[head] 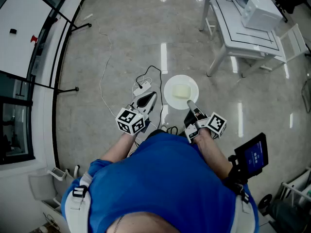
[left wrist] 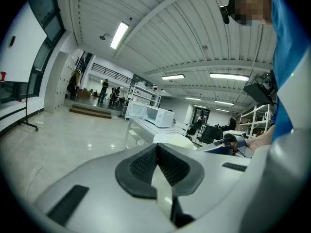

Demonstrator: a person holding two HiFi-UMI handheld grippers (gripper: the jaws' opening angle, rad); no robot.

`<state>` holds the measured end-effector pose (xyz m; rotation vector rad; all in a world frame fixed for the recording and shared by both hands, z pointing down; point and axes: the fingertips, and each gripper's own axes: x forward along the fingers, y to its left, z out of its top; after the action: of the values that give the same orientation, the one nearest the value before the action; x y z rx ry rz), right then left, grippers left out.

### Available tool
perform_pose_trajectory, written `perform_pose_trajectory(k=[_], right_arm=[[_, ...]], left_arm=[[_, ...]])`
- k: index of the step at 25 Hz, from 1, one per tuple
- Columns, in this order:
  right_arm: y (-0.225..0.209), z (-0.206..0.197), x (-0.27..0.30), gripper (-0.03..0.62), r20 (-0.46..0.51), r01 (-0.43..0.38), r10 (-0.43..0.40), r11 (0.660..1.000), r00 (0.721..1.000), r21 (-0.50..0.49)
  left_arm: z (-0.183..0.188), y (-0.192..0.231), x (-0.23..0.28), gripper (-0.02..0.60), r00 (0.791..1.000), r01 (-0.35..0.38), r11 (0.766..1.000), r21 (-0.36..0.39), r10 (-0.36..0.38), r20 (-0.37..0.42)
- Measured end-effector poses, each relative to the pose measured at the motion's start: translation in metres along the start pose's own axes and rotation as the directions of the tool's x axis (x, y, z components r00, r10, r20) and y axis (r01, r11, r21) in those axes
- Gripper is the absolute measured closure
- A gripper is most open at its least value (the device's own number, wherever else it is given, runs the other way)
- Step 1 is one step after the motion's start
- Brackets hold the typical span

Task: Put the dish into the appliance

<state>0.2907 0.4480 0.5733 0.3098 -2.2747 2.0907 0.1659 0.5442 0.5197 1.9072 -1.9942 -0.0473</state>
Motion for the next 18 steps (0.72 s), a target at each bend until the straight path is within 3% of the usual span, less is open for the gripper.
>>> perform_pose_trajectory(k=[9, 18], right_arm=[[0.009, 0.003, 0.007, 0.583, 0.006, -0.047, 0.047, 0.999, 0.999, 0.024], [0.009, -0.004, 0.013, 0.583, 0.011, -0.044, 0.044, 0.998, 0.999, 0.034]], left_arm=[[0.002, 0.005, 0.0, 0.575, 1.0, -0.011, 1.0, 0.0, 0.011, 0.003], [0.001, 0.013, -0.004, 0.575, 1.0, -0.004, 1.0, 0.001, 0.004, -0.003]])
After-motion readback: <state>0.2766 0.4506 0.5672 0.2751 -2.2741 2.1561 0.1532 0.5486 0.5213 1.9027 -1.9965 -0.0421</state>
